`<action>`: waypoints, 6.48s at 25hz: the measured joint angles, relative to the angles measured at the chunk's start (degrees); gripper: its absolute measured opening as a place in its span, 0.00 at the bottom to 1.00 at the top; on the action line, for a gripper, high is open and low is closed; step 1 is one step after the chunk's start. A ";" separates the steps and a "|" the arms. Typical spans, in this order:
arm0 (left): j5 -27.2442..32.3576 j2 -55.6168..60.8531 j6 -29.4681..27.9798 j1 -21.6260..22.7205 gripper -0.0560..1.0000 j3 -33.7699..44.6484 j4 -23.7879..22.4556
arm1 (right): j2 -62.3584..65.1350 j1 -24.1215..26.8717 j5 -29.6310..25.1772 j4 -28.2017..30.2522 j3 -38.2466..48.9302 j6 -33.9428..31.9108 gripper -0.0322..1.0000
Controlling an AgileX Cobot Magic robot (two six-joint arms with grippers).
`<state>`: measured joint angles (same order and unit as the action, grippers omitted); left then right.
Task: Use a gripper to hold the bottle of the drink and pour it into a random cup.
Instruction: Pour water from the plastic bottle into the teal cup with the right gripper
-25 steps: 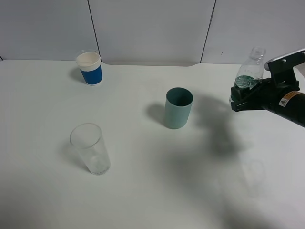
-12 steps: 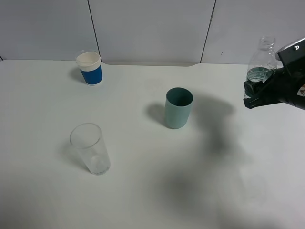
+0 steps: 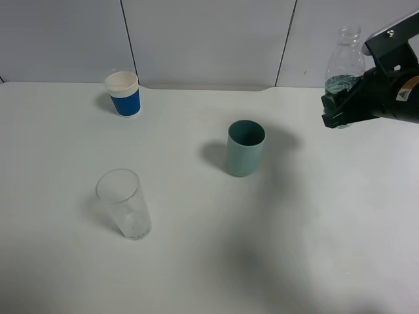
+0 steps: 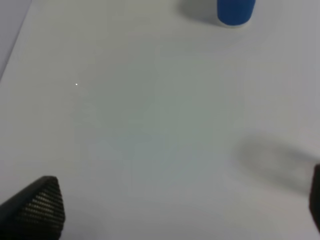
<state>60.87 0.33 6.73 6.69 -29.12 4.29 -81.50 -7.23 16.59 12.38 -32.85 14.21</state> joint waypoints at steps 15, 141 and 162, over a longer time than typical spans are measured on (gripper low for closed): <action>0.00 0.00 0.00 0.00 0.99 0.00 0.00 | -2.01 -7.28 -16.59 12.87 -9.18 0.04 0.59; 0.00 0.00 0.00 0.00 0.99 0.00 0.00 | -13.75 -30.24 -60.23 86.75 -10.89 -31.99 0.59; 0.00 0.00 0.00 0.00 0.99 0.00 0.00 | -13.75 -30.24 -60.25 86.75 -10.89 -30.36 0.59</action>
<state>60.87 0.33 6.73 6.69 -29.12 4.30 -95.25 -37.47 -43.66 99.12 -43.74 -16.15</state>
